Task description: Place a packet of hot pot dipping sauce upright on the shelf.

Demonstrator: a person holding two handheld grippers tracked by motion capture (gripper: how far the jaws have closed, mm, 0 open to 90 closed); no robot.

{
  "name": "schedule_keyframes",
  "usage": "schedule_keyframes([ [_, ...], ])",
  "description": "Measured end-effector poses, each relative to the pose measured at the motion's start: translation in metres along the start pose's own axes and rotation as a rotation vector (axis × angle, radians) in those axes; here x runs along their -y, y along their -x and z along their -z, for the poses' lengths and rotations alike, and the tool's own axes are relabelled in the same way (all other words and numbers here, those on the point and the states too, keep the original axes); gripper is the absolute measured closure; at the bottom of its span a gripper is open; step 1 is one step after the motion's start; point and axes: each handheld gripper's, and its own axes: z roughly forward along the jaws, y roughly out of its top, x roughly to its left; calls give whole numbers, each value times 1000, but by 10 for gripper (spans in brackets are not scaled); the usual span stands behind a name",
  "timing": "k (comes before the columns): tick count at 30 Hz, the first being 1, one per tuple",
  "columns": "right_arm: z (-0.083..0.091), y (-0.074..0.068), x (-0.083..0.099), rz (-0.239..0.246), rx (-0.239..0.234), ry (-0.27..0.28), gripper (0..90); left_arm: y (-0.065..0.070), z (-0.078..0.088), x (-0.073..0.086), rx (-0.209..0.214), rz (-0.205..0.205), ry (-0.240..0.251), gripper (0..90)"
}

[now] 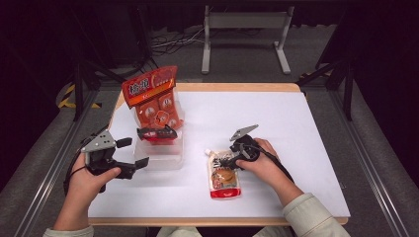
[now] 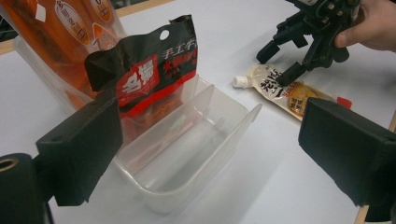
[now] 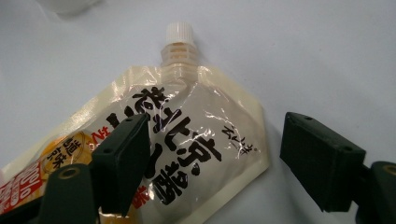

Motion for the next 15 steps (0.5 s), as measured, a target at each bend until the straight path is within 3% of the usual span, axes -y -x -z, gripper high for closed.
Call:
schedule_keyframes([
  [4, 0, -2, 0, 16, 14, -3, 259, 0, 0, 0, 2, -2, 4, 73],
  [6, 0, -5, 1, 29, 28, 0, 330, 0, 0, 0, 6, -3, 2, 73],
  [12, 1, -10, 3, 36, 42, 7, 413, 0, 0, -1, 15, -2, 8, 73],
  [15, 3, -9, 6, 7, 43, 39, 560, 1, 0, -1, 16, 0, 9, 73],
])
